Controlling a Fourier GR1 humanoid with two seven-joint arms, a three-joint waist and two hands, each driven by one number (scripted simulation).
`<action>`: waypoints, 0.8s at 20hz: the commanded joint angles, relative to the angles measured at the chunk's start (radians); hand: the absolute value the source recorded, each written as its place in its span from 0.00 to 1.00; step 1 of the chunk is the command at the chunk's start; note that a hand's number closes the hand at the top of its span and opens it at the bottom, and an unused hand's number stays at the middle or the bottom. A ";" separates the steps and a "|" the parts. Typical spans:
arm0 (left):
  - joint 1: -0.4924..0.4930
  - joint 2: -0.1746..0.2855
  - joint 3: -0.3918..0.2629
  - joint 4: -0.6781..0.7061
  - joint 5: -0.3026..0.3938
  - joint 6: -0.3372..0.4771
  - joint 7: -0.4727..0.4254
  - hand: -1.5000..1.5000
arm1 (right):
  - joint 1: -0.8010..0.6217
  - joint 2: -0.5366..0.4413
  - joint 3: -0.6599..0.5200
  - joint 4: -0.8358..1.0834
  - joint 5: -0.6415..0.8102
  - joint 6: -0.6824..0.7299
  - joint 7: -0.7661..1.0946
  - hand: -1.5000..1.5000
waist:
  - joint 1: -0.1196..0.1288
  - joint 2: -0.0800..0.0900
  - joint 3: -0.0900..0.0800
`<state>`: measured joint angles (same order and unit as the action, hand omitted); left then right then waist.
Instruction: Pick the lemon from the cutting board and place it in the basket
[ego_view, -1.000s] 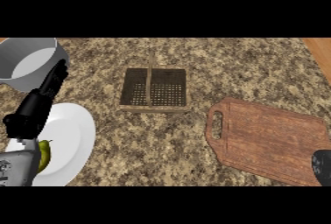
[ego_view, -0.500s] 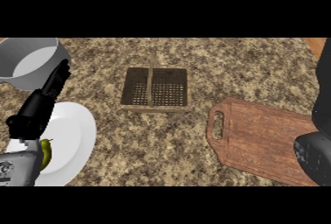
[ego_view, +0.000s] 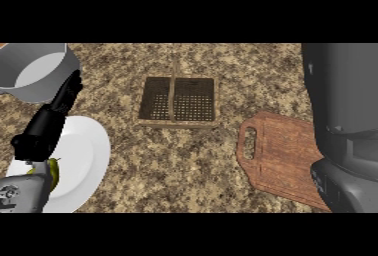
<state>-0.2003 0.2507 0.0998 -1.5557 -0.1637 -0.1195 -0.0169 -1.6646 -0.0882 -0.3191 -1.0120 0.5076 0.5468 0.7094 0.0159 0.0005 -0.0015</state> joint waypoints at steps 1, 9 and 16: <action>-0.042 0.033 0.038 0.020 0.024 -0.024 0.016 0.50 | -0.034 0.038 0.023 0.070 -0.009 -0.013 0.044 1.00 | -0.004 0.000 0.000; 0.015 0.021 0.021 -0.036 0.003 -0.010 0.023 0.50 | -0.010 -0.019 0.193 0.110 0.093 0.152 0.065 1.00 | -0.003 -0.003 0.001; -0.004 0.031 0.040 -0.008 0.024 -0.035 0.018 0.50 | 0.015 -0.042 0.221 0.143 0.079 0.202 -0.020 0.00 | -0.005 0.000 0.001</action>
<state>-0.2019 0.2608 0.1189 -1.5615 -0.1609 -0.1300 -0.0093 -1.6642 -0.1271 -0.1053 -0.8914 0.5966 0.7120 0.7061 0.0099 -0.0001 -0.0008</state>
